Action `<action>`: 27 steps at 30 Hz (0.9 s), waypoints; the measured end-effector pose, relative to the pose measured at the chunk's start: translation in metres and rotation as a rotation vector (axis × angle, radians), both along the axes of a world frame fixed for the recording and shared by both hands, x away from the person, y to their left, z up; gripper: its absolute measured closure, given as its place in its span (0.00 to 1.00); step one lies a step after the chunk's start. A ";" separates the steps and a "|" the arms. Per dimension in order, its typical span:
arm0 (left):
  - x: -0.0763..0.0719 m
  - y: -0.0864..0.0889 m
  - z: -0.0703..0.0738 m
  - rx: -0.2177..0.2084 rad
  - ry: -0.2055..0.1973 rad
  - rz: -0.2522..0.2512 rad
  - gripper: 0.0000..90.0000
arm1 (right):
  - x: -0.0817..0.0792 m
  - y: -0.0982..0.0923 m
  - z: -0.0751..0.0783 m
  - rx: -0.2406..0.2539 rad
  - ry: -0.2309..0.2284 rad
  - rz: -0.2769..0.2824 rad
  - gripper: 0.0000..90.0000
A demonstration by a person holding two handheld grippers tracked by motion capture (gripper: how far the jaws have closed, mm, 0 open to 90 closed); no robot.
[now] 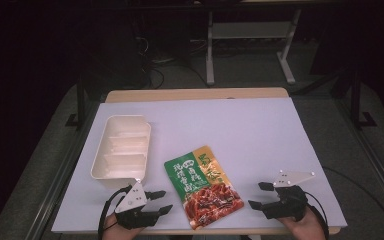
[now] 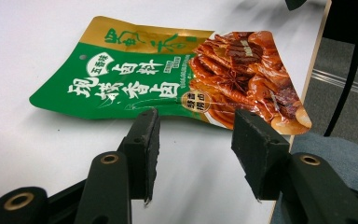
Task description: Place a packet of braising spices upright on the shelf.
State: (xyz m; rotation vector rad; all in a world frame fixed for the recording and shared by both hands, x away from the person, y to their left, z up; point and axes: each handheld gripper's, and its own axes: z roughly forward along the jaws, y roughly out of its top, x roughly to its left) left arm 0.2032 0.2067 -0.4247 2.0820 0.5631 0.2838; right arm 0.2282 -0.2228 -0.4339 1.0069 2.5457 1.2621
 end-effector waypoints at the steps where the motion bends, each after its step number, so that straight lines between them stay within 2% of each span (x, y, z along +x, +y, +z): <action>1: 0.000 0.000 0.000 0.000 0.000 0.000 0.57 | 0.000 0.000 0.000 0.000 0.000 0.000 0.29; 7: -0.001 -0.003 0.000 -0.003 -0.003 -0.007 0.58 | -0.001 0.000 0.001 0.005 -0.006 -0.002 0.29; 9: -0.001 -0.004 -0.001 0.002 -0.017 -0.006 0.59 | -0.001 0.000 0.000 0.005 -0.007 -0.001 0.28; 17: 0.003 -0.013 0.001 -0.009 0.015 -0.022 0.75 | 0.000 0.002 0.002 0.009 -0.008 -0.005 0.27; 21: 0.011 -0.018 0.002 0.001 0.041 -0.032 0.85 | 0.002 0.004 0.005 0.003 -0.009 0.000 0.26; 22: 0.014 -0.021 0.002 -0.005 0.058 -0.035 0.85 | 0.003 0.004 0.006 0.003 -0.010 0.001 0.26; 24: 0.018 -0.026 0.002 0.016 0.064 -0.042 0.91 | 0.007 0.007 0.009 -0.001 -0.001 0.006 0.25; 27: 0.022 -0.032 0.001 0.035 0.071 -0.052 0.96 | 0.011 0.010 0.011 -0.004 0.001 0.012 0.24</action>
